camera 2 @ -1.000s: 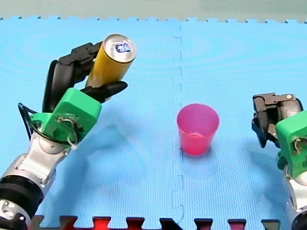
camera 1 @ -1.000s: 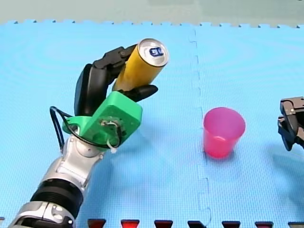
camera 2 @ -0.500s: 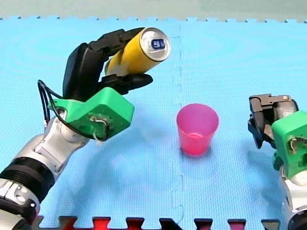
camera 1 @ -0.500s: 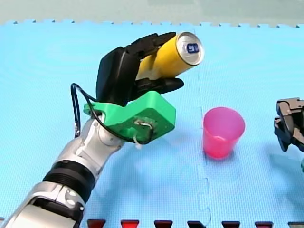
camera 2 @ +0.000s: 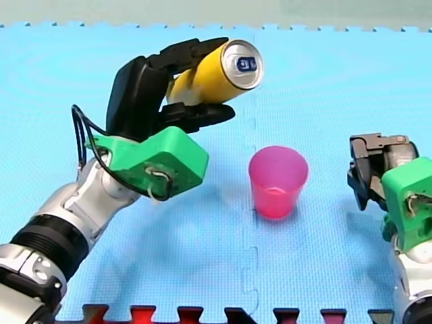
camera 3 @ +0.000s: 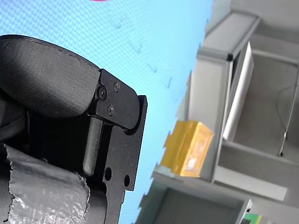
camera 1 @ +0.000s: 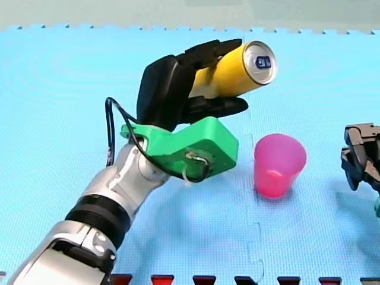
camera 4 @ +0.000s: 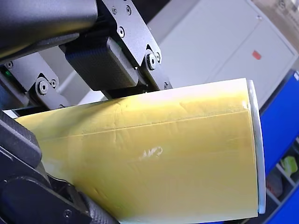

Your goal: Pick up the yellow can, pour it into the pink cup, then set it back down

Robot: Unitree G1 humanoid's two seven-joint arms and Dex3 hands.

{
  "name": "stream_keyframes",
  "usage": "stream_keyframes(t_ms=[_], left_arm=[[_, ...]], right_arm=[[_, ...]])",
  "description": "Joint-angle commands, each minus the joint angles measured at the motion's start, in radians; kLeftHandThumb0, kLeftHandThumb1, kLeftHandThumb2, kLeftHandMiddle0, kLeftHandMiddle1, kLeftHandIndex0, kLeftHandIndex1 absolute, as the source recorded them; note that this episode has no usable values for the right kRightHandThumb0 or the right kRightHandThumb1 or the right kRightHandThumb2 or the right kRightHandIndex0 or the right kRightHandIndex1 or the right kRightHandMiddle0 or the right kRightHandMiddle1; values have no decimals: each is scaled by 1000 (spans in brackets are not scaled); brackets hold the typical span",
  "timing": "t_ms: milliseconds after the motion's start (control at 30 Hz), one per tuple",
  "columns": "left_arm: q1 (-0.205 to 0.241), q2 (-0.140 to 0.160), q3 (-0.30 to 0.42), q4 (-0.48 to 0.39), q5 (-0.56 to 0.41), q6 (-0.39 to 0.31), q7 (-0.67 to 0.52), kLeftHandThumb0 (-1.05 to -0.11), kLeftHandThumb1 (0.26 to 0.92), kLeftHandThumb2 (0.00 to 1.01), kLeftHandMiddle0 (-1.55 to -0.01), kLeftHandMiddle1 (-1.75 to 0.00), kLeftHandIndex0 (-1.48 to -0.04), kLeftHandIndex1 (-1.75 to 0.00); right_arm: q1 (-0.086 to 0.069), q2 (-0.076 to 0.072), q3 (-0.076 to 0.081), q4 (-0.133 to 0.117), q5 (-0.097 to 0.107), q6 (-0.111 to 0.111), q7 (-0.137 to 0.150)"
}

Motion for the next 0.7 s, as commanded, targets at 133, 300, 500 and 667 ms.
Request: stream_keyframes(t_ms=[133,300,500,667], left_arm=[[-34,13,-31,16,32,-13,43,-387,731,0,-1370,-10,-1241,-1],[-61,42,-113,35,157,19,163,-379,734,1,-1371,-8,-1235,-1],[-103,64,-198,70,270,89,275,-389,748,5,-1395,-15,-1245,-4],[-117,68,-232,77,298,130,325,-403,767,9,-1452,-41,-1272,-13]], right_arm=[[-3,-1,-4,3,5,1,3],[-2,2,0,3,-1,-2,-5],[-1,7,6,6,-11,-12,-19],[0,12,10,7,-19,-23,-31]])
